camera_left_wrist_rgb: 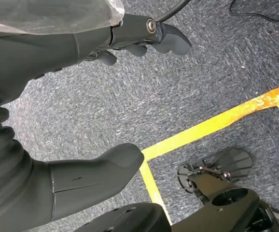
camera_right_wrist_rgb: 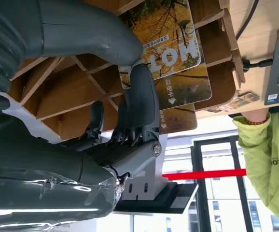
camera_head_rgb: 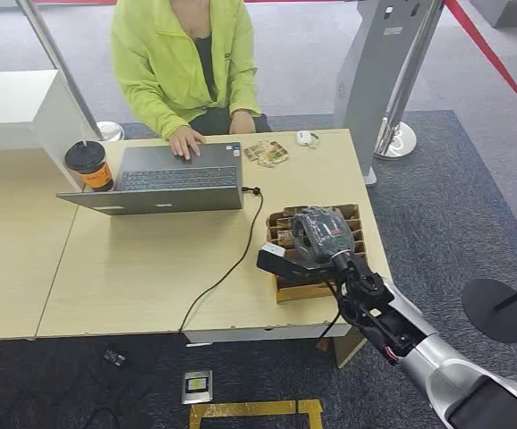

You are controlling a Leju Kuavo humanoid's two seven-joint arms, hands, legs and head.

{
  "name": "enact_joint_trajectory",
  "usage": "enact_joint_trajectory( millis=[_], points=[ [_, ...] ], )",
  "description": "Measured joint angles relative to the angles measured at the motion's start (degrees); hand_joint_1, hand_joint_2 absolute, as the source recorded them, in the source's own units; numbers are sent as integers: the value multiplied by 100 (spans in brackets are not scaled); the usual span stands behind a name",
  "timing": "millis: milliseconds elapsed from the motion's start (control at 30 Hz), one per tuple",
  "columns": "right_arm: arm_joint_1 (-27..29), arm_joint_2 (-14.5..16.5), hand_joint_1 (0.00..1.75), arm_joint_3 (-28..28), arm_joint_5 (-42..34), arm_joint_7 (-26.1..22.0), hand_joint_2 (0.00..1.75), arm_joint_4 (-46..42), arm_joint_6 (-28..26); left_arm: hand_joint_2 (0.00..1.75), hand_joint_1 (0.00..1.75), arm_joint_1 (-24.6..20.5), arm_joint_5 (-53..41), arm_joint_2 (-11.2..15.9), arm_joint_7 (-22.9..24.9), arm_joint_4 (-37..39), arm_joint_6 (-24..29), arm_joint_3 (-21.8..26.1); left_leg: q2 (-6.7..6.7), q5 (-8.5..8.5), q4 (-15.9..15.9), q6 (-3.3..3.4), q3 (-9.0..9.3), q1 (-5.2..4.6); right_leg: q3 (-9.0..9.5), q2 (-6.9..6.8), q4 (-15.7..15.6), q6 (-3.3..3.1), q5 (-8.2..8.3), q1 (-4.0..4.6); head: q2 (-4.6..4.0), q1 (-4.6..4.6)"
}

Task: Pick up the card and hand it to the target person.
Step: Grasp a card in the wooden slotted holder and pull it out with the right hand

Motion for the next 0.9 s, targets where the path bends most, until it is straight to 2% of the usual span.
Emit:
enact_joint_trajectory(
  millis=[333, 900],
  points=[
    [-17, 29, 91, -11, 7, -18, 175, 16, 2, 175, 0, 7, 28, -2, 0, 0, -14, 0, 0, 1, 0, 0, 0, 0, 1, 0, 0, 0, 0, 0, 0, 0],
    [-61, 73, 92, -43, 24, -32, 175, 5, 8, 175, 0, 12, 52, -2, 0, 0, -14, 0, 0, 1, 0, 0, 0, 0, 1, 0, 0, 0, 0, 0, 0, 1]
  ],
)
